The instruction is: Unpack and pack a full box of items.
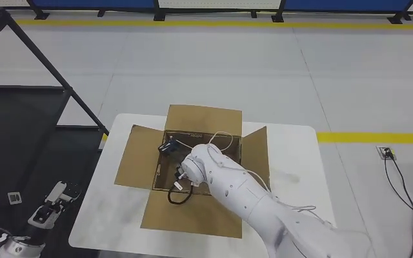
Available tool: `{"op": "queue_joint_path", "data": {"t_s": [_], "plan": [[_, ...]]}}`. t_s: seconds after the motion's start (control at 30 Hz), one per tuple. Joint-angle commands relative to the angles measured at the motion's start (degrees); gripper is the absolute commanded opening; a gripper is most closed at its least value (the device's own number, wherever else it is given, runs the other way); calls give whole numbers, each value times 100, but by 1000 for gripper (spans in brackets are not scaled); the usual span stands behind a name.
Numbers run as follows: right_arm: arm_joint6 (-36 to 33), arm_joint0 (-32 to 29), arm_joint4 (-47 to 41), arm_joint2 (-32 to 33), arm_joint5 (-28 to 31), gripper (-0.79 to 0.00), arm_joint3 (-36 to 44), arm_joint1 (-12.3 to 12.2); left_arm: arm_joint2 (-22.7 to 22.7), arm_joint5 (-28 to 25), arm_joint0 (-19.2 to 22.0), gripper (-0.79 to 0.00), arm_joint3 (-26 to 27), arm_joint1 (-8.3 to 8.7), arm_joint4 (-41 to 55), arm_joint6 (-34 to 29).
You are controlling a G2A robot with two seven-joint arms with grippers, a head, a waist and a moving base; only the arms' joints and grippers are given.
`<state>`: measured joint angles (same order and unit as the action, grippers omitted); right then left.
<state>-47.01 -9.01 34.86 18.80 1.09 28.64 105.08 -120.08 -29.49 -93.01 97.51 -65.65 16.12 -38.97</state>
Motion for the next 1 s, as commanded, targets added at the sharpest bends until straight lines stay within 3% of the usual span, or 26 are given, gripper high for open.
{"op": "queue_joint_path", "data": {"t_s": [0.0, 0.33, 0.67, 0.87, 0.97], "plan": [[98, 5, 57, 22, -31, -785, 14, 25, 0, 0, 0, 0, 0, 0, 0, 0], [206, -144, 737, 198, -1012, -785, 957, -126, 0, 0, 0, 0, 0, 0, 0, 0], [-95, -807, 1888, 926, -2240, -785, 2939, -802, 0, 0, 0, 0, 0, 0, 0, 0], [-611, -1888, 3403, 1706, -3209, -785, 5224, -1408, 0, 0, 0, 0, 0, 0, 0, 0], [-1117, -2958, 4604, 2296, -3456, -785, 6914, -1790, 0, 0, 0, 0, 0, 0, 0, 0]]}}
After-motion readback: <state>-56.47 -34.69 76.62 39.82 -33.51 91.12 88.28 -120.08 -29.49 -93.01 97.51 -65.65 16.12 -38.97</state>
